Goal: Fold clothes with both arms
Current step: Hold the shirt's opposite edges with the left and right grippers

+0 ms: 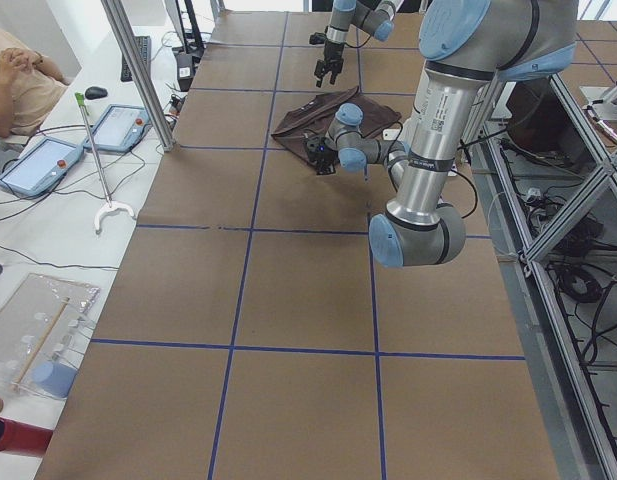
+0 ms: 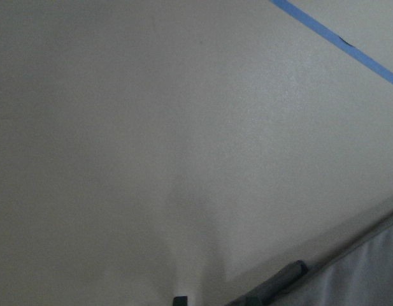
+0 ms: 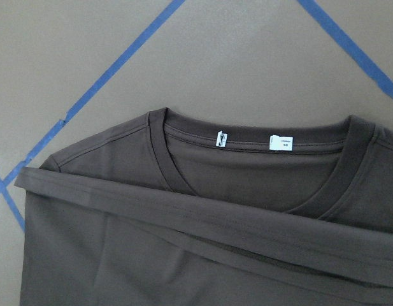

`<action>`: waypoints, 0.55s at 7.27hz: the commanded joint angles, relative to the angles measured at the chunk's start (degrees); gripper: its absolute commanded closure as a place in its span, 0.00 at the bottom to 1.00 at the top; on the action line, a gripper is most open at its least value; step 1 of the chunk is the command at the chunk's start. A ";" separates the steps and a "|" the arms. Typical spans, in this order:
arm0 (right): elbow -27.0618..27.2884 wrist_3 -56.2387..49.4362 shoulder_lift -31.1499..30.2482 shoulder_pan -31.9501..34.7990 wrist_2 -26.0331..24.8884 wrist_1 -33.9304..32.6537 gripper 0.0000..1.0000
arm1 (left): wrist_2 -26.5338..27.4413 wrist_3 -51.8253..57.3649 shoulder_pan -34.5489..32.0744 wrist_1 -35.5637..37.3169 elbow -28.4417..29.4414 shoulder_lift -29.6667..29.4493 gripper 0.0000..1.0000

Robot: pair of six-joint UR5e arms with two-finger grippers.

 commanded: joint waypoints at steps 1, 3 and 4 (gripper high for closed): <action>-0.18 0.00 0.00 0.00 0.00 0.00 0.00 | -0.07 -0.26 0.15 0.01 -0.06 -0.32 1.00; -0.44 0.00 0.00 0.00 0.00 0.00 0.00 | -0.25 -0.26 0.24 0.01 -0.41 -0.49 1.00; -0.53 0.00 0.00 0.00 0.00 0.00 0.00 | -0.34 -0.17 0.15 0.01 -1.37 -0.49 1.00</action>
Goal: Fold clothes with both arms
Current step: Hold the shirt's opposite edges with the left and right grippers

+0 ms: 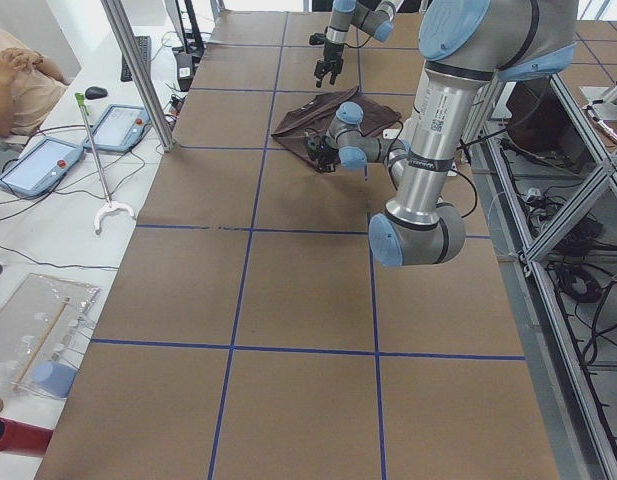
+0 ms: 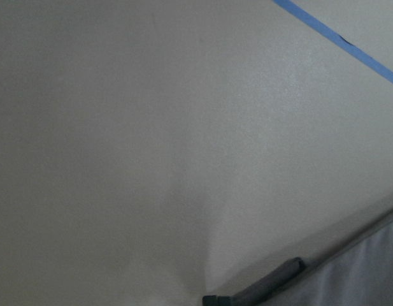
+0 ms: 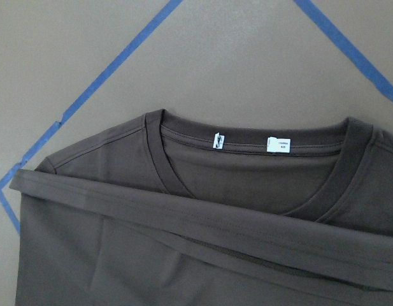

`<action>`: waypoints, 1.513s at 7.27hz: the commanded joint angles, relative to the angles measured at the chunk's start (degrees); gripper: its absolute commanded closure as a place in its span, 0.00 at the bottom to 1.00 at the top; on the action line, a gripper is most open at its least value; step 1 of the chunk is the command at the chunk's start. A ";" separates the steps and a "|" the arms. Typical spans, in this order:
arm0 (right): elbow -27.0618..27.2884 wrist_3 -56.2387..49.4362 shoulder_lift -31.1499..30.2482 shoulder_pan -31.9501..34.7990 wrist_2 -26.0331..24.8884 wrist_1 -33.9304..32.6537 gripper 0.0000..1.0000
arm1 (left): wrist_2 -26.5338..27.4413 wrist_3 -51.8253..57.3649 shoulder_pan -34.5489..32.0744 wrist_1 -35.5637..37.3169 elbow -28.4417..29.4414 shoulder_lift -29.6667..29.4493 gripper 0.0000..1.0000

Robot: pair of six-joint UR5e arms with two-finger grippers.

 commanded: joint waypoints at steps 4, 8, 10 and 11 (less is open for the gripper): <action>-0.74 0.09 0.09 -0.09 -0.09 0.09 0.00 | -0.02 0.42 0.22 0.02 -0.67 0.21 0.58; -0.92 0.09 0.18 -0.09 -0.09 0.09 0.00 | -0.38 0.50 0.48 -0.24 0.74 -0.85 1.00; -0.92 0.09 0.18 -0.09 -0.09 0.00 0.00 | -0.20 0.68 0.31 0.02 0.39 -0.33 1.00; -1.01 0.18 0.18 -0.09 -0.09 0.09 0.00 | 0.06 3.20 -0.39 0.02 0.30 0.11 1.00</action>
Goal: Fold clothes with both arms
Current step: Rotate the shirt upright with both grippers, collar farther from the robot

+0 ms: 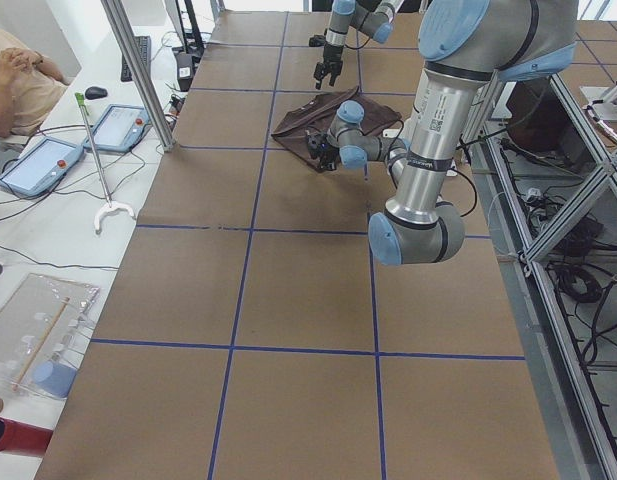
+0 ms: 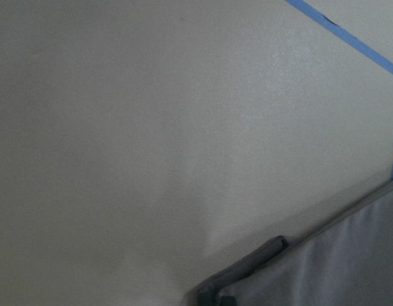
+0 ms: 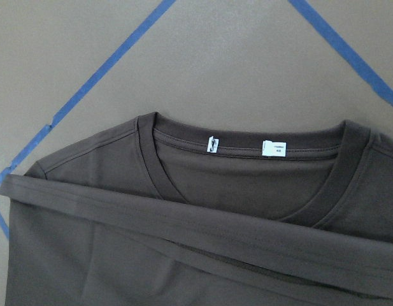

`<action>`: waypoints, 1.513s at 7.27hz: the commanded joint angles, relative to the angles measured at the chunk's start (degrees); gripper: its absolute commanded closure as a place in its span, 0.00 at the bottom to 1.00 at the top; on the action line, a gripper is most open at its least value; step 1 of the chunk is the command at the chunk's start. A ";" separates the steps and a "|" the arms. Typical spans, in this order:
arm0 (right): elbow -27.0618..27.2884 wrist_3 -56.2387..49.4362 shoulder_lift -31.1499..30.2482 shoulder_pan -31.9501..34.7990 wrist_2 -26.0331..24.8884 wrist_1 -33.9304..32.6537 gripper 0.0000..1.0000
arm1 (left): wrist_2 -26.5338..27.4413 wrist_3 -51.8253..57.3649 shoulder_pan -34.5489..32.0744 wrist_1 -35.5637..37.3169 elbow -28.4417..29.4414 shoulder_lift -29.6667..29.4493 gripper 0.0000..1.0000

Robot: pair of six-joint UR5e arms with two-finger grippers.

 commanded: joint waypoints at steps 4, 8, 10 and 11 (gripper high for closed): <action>0.02 0.07 2.54 0.00 0.18 0.21 0.00 | -0.28 11.86 -15.95 -4.54 14.75 -8.15 1.00; -2.34 0.07 8.51 -0.61 -1.22 0.12 0.00 | -4.30 11.96 -21.88 -19.58 37.58 -20.86 1.00; -6.63 -0.19 13.16 -4.90 -8.41 -0.57 0.00 | -8.60 10.81 -21.88 -20.47 34.20 -20.17 0.40; -9.01 -2.89 15.54 -5.88 -8.61 -2.06 0.00 | -12.55 9.94 -21.88 -20.56 26.68 -15.46 0.37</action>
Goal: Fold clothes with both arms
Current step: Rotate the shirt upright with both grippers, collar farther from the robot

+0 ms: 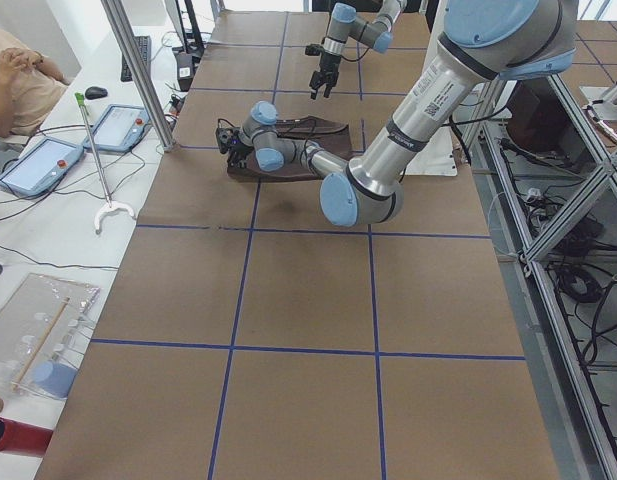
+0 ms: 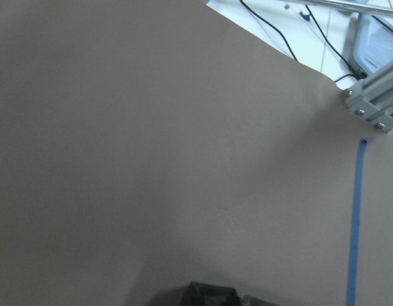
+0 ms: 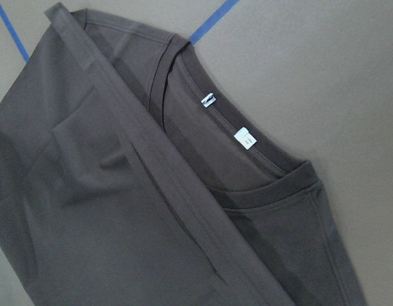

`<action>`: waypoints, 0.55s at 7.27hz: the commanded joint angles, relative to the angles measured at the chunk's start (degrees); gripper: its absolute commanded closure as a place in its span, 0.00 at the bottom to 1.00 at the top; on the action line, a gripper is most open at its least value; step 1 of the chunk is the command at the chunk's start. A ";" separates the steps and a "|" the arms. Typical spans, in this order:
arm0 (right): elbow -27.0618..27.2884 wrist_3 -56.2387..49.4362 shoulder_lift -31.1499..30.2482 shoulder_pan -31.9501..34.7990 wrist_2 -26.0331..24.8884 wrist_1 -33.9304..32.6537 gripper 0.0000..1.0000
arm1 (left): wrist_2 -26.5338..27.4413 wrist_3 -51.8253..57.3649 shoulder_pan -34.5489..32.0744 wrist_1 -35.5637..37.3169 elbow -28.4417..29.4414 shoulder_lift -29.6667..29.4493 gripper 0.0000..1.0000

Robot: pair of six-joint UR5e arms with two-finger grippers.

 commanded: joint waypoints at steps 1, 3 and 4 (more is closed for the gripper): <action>-3.10 -12.92 3.50 -3.25 -1.55 -5.92 0.00 | -7.12 -0.96 -0.13 -0.50 -14.17 9.95 0.37; -3.10 -35.17 6.91 -5.54 -2.07 -18.46 0.00 | -7.50 -0.96 -0.04 -0.50 -16.27 12.03 0.36; -3.01 -41.96 9.11 -6.42 -2.68 -24.10 0.00 | -7.50 -0.96 -0.04 -0.50 -16.19 12.12 0.36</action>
